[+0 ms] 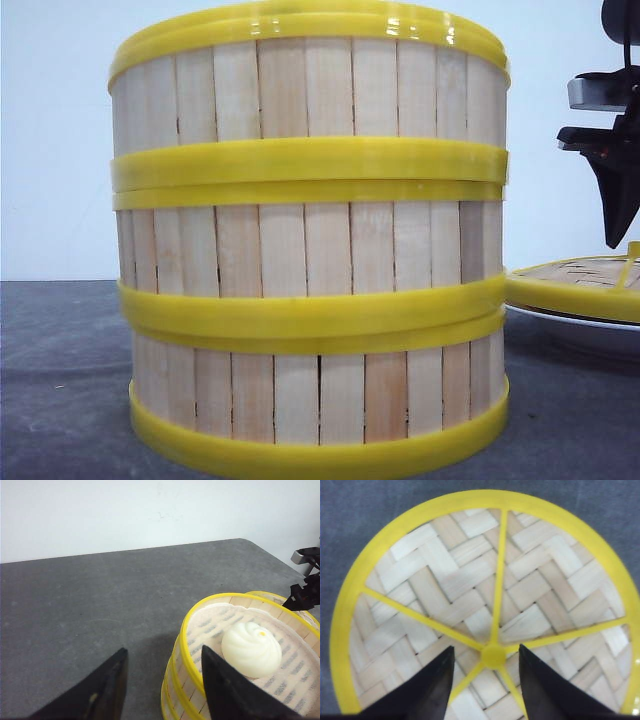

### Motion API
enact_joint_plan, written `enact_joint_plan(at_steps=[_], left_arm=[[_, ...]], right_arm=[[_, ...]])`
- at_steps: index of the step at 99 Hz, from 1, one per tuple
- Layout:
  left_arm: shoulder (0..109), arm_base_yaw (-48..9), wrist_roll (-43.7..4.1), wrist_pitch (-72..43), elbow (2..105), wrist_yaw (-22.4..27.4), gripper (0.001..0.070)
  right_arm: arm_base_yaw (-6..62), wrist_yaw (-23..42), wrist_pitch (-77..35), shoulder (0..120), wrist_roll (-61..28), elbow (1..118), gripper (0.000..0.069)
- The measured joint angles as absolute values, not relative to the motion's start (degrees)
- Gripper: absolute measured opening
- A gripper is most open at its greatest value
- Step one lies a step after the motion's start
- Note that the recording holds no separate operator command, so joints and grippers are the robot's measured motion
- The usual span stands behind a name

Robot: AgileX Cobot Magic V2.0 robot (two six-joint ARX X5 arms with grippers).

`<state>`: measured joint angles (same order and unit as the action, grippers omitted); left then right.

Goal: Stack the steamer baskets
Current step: 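Grasp the rim of the woven lid on the white plate with the right gripper, then lift the lid off the plate and carry it over the stack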

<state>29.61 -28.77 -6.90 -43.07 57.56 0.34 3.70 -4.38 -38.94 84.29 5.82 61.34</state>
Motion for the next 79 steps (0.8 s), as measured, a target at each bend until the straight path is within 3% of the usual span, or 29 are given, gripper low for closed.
enact_joint_plan(at_steps=[17,39,79], left_arm=[[29.6,-28.8,-6.9,-43.0,57.6,0.3,0.0269],[29.6,-28.8,-6.9,-43.0,57.6,-0.1,0.0269],[29.6,-28.8,-6.9,-43.0,57.6,-0.1,0.0269]], right_arm=[[3.7,-4.4,-38.8,85.9,5.8,61.3,0.0229],[3.7,-4.3,-38.3,86.0,5.9,61.4,0.008],[3.7,-4.3,-38.9,86.0,5.9,62.1,0.0056]])
